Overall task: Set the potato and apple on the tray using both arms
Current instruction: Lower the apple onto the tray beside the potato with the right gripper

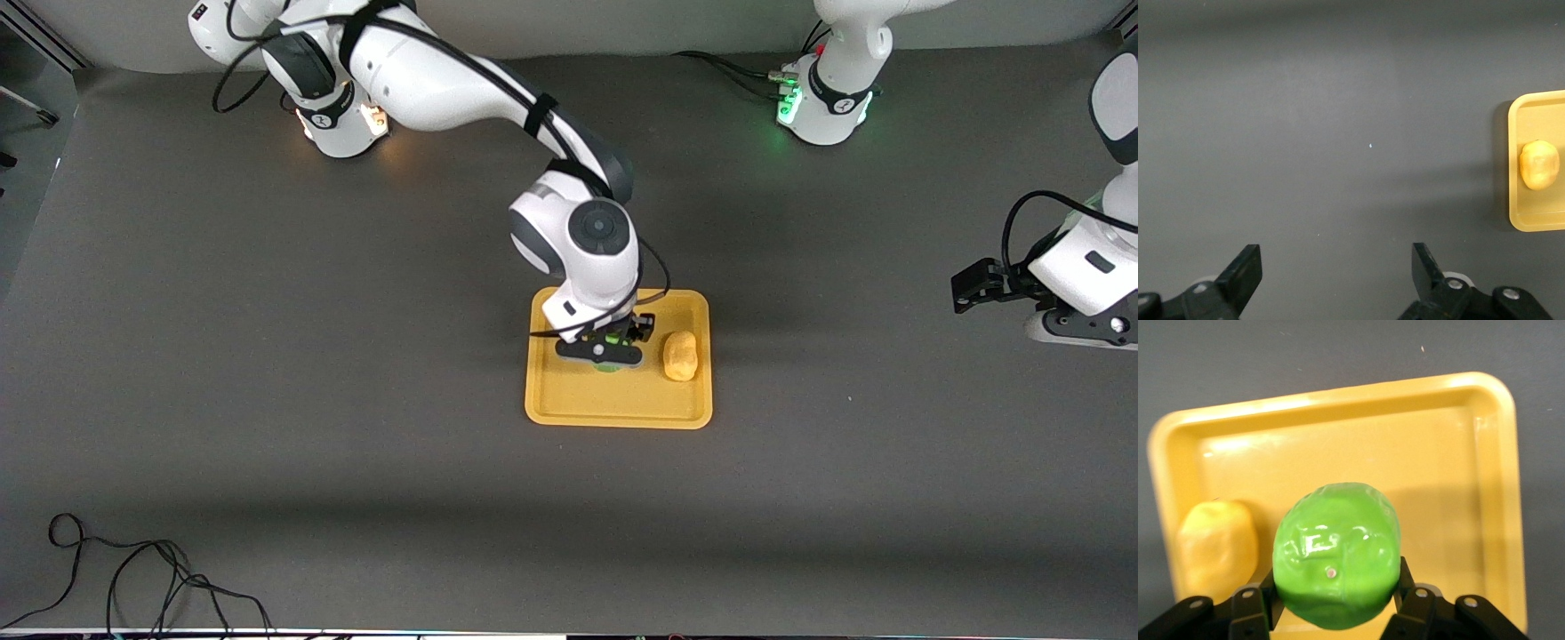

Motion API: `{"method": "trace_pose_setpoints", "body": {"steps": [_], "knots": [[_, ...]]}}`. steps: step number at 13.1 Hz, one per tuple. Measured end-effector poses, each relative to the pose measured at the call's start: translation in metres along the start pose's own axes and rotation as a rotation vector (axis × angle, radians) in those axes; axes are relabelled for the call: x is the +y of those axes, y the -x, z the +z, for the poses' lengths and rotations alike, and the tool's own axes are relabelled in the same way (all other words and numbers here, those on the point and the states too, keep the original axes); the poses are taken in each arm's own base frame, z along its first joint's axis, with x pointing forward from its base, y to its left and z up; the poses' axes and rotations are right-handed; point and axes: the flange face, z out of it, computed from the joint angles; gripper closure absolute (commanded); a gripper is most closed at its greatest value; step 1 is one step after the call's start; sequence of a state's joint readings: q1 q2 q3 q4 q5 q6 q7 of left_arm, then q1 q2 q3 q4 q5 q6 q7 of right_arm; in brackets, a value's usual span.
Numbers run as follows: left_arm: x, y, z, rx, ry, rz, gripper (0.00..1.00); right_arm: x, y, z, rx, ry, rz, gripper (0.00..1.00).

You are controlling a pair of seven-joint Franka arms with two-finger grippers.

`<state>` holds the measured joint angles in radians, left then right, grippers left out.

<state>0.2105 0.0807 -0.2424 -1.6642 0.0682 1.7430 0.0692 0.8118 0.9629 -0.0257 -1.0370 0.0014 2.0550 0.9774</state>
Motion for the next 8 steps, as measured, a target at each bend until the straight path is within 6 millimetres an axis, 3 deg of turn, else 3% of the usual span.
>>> {"method": "trace_pose_setpoints", "body": {"steps": [3,5,8], "knots": [[-0.021,0.004,0.001,-0.01,0.0,-0.042,0.0,0.002,-0.001,0.031,-0.005,0.013,0.002,0.68],[-0.041,0.007,0.001,-0.01,-0.001,-0.073,0.0,0.003,0.001,0.04,-0.007,0.02,-0.001,0.67],[-0.055,0.011,-0.001,-0.007,0.0,-0.088,0.0,0.002,0.002,0.053,0.002,0.007,-0.003,0.66]]}}
